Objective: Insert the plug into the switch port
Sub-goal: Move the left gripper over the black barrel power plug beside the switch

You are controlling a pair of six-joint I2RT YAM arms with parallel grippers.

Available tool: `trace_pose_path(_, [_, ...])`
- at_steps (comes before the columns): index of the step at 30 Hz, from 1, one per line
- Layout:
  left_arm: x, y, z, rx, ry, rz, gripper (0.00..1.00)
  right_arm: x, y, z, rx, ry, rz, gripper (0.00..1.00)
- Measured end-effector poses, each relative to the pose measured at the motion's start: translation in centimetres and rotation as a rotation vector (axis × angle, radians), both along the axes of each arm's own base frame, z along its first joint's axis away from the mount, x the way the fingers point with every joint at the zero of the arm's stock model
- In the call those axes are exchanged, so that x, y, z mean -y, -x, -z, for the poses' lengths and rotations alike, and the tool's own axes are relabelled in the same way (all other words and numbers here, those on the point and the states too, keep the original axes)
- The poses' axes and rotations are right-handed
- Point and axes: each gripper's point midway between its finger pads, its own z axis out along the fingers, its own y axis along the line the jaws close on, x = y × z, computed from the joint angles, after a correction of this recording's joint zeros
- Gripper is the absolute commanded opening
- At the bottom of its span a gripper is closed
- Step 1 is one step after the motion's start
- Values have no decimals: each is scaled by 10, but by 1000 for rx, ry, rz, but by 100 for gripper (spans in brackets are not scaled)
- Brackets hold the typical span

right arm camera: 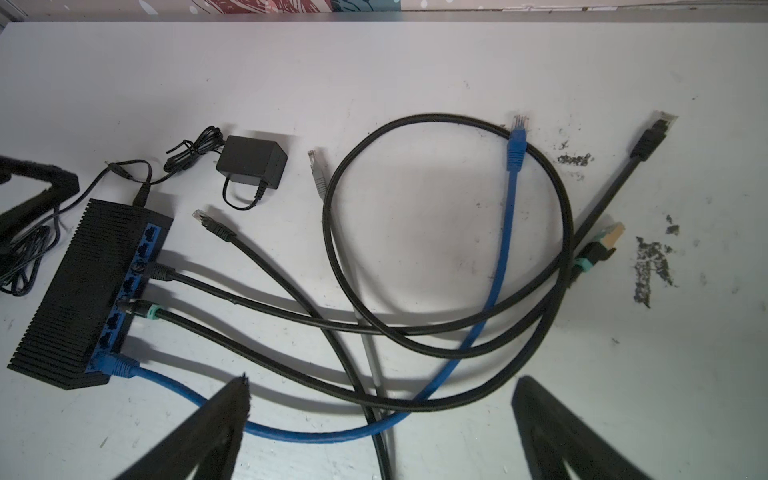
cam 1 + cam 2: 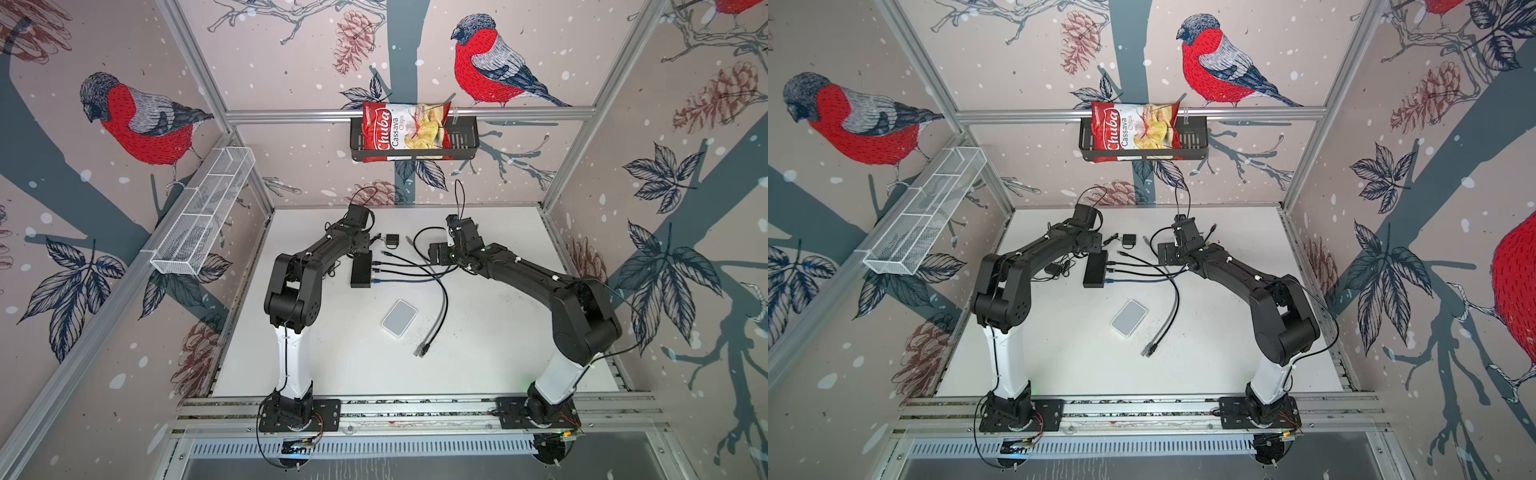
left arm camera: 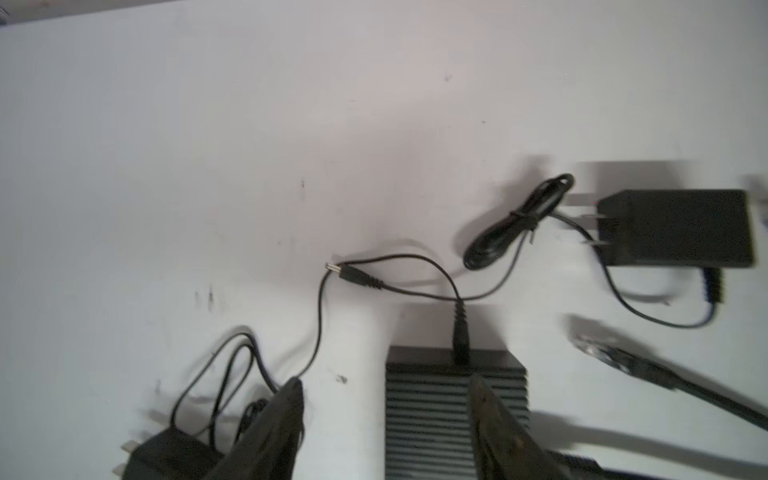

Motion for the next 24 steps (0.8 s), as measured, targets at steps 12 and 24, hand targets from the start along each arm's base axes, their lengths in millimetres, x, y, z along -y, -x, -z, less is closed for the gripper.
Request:
trace_pose_path(12, [-28,-19,35,-141,-335,215,51,1,3,19,-19,31,-18,95])
trace_pose_path(24, [-20,-29,48,-174,-298,382,49,-4,2,28,-39,24,-37,95])
